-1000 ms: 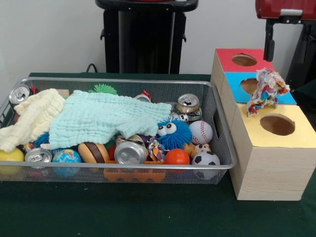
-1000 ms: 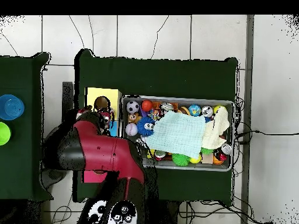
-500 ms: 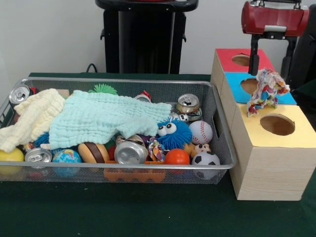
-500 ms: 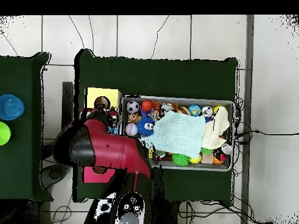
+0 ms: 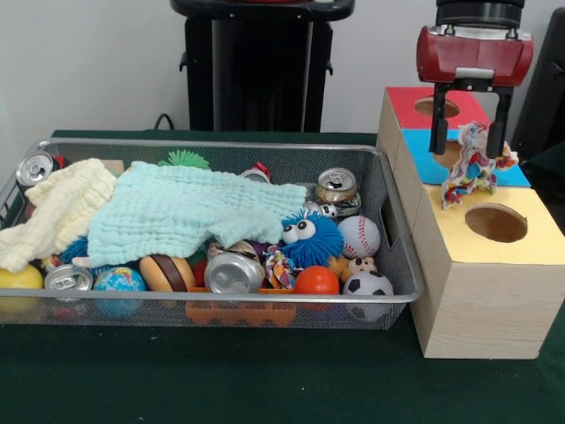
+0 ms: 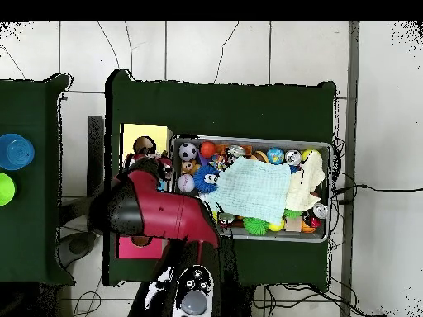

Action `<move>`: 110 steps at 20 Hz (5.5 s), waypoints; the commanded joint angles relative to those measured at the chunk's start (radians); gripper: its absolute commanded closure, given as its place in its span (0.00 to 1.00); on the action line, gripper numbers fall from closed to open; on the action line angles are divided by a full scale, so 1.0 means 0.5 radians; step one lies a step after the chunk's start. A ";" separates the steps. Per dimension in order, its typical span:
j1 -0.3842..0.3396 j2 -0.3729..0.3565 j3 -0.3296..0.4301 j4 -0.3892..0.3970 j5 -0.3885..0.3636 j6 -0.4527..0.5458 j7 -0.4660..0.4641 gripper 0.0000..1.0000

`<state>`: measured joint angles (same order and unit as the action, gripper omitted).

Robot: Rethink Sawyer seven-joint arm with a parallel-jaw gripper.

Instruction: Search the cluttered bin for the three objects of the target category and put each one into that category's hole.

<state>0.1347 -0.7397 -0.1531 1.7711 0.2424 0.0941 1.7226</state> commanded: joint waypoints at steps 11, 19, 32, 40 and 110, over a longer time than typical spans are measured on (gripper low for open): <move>-0.117 0.093 0.290 0.178 -0.049 -0.048 0.345 1.00; -0.197 0.079 0.379 0.191 -0.081 -0.008 0.291 1.00; -0.170 0.077 0.340 0.163 -0.074 0.017 0.298 1.00; -0.182 0.077 0.361 0.186 -0.087 -0.007 0.298 0.00; -0.032 -0.110 0.201 0.449 0.066 0.108 0.459 0.00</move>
<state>0.1157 -0.7947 -0.1232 1.9198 0.2438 0.1346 1.7224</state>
